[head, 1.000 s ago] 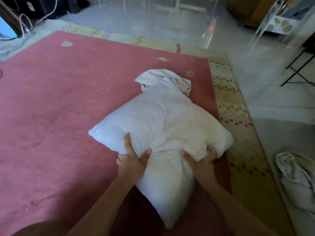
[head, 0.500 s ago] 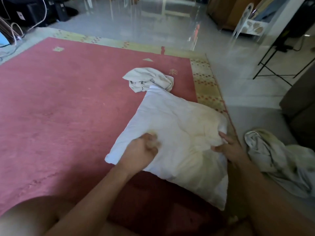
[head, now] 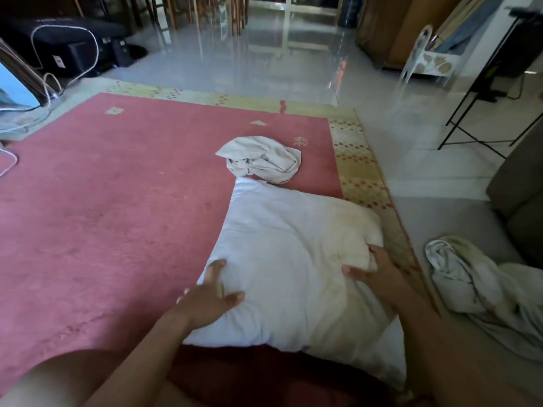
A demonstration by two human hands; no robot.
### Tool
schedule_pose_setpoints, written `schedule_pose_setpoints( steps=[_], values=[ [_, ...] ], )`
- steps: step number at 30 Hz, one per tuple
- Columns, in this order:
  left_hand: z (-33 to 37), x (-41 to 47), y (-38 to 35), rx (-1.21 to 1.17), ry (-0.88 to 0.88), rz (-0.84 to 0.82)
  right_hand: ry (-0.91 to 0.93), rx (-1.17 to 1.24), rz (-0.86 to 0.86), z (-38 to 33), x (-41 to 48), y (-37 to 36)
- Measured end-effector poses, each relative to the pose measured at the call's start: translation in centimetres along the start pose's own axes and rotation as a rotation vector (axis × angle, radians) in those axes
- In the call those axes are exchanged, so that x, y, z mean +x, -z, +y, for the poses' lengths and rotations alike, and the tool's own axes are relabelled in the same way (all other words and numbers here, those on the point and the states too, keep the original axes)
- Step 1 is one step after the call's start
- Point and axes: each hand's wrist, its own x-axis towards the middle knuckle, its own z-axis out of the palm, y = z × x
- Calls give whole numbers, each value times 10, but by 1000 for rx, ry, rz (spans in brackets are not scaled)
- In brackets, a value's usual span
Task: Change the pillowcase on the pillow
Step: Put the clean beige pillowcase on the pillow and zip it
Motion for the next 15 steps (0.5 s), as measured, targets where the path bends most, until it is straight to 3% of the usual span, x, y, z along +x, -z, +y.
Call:
schedule_pose_setpoints(
  steps=[5, 8, 11, 13, 15],
  values=[
    [-25, -16, 12, 215, 37, -5, -66, -144, -129, -1, -7, -1],
    [-10, 5, 20, 122, -110, 69, -40, -314, -66, -19, -9, -2],
    [16, 31, 18, 70, -292, 154, 139, -452, 45, -46, 0, -17],
    [30, 46, 10, 44, -307, 198, 239, -513, 11, -66, 15, -38],
    [34, 59, -2, 22, -293, 205, 181, -584, -60, -85, 37, -62]
  ],
)
